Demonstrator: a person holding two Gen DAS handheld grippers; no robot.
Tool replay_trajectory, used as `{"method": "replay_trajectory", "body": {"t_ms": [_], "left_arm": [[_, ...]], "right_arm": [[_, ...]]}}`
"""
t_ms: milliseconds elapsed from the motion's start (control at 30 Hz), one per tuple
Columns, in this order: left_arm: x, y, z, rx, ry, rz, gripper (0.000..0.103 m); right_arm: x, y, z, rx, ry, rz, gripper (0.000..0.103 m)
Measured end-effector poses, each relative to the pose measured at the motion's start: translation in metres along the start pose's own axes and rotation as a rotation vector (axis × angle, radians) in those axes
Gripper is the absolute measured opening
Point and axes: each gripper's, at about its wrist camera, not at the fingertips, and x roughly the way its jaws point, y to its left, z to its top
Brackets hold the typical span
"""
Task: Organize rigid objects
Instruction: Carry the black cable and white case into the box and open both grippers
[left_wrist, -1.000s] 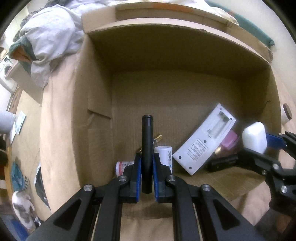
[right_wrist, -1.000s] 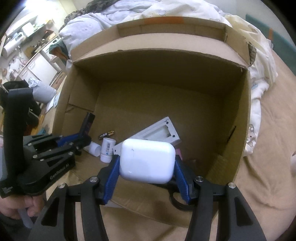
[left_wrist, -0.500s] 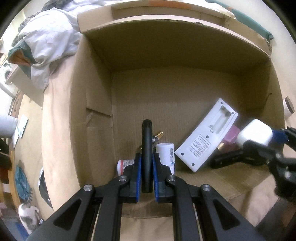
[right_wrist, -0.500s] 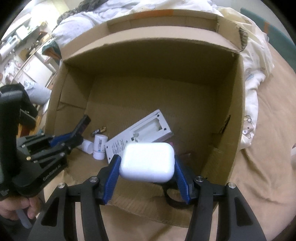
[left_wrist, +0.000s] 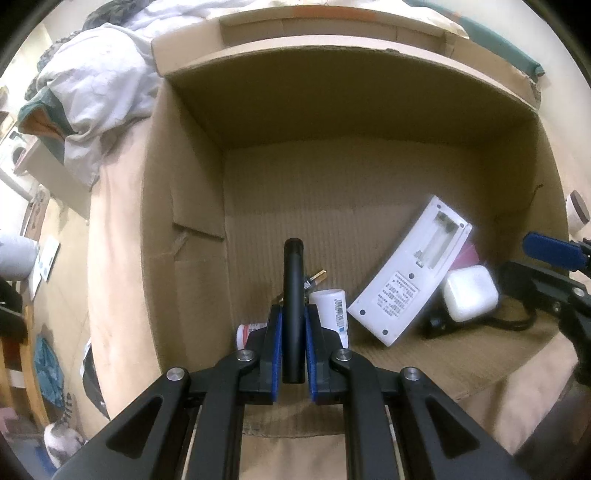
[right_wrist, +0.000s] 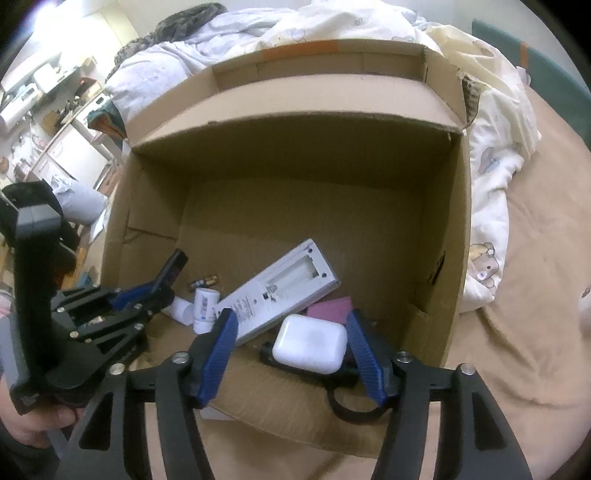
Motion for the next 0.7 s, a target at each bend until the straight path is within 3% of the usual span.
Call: {"method": "replay_trajectory", "body": {"t_ms": [100, 133, 233, 267, 467, 700], "left_arm": [[-0.004, -0.002, -0.001, -0.002, -0.002, -0.005, 0.017], [-0.006, -0.003, -0.001, -0.002, -0.005, -0.002, 0.024], [-0.011, -0.003, 0.0, -0.009, -0.026, 0.007, 0.058], [-0.014, -0.003, -0.001, -0.012, -0.039, 0.005, 0.062], [-0.024, -0.011, -0.001, 0.005, -0.063, -0.015, 0.062], [-0.024, -0.011, -0.001, 0.01, -0.029, -0.056, 0.062]], "right_arm": [[-0.006, -0.001, 0.001, 0.008, -0.031, 0.007, 0.095], [-0.008, -0.001, 0.002, 0.01, -0.043, 0.006, 0.103], [-0.011, -0.001, 0.004, 0.015, -0.069, -0.002, 0.103], [-0.012, -0.002, 0.005, 0.017, -0.07, -0.005, 0.103], [-0.009, -0.003, 0.005, 0.02, -0.06, -0.018, 0.103], [-0.017, -0.004, 0.003, 0.004, -0.089, -0.048, 0.103]]}}
